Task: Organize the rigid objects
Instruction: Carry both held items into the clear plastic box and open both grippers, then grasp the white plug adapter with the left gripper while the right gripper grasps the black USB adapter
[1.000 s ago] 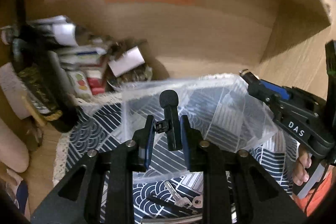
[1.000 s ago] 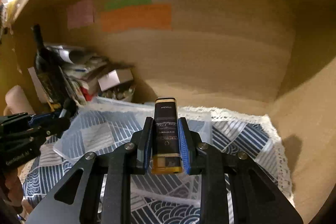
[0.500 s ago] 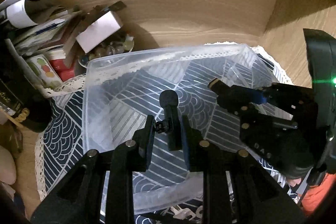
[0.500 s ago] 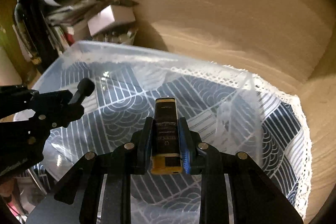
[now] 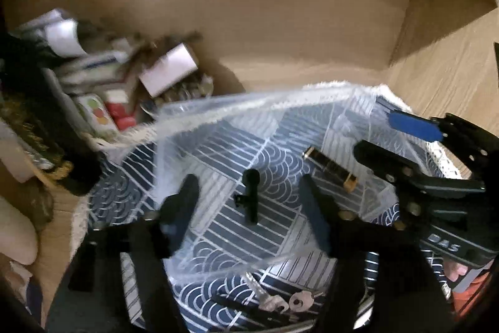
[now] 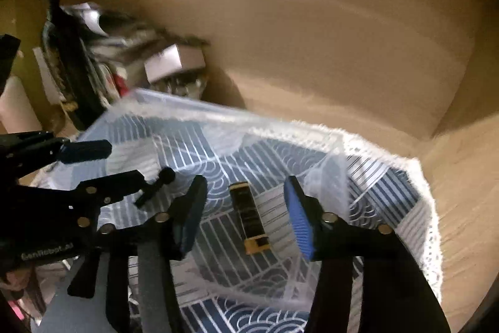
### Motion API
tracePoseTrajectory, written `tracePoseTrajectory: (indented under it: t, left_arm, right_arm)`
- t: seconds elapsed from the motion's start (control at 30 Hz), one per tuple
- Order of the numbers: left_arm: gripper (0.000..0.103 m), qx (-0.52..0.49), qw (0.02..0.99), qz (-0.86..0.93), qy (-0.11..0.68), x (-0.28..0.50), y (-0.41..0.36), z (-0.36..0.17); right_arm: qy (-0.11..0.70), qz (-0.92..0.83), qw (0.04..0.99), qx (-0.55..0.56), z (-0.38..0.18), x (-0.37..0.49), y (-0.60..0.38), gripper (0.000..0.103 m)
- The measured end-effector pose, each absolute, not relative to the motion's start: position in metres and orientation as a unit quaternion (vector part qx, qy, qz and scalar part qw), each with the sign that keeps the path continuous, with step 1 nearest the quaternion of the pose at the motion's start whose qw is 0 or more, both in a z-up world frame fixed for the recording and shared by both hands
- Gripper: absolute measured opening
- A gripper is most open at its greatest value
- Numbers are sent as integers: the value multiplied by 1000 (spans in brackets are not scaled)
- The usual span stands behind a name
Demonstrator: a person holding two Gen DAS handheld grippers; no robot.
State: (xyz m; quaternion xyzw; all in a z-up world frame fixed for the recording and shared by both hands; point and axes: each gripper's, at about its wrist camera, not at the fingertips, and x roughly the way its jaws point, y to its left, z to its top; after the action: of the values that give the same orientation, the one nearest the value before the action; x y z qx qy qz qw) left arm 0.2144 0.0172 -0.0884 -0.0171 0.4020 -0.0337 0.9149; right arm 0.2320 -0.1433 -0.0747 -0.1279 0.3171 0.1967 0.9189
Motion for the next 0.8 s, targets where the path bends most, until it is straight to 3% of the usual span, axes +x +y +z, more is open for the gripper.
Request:
tracePoseTrajectory:
  t: [0.13,0.27,0.5,0.8]
  left_arm:
    - [87,-7,930,-18,367,186,20,-69]
    - [97,-4,940,-9,342,154,29,-58]
    - [99,-3,939,2,345,104,47,-67]
    - [99,-37,916,-1,399,68,57,-119]
  right_arm:
    - [281,204,930,-122,-55,199,-154,69]
    - [267,205,935,-112,-49,174,-166,70]
    - [279,195,937,-79,-65,138,-198,77]
    - [334,165,926,-65,-114,104,-222,78]
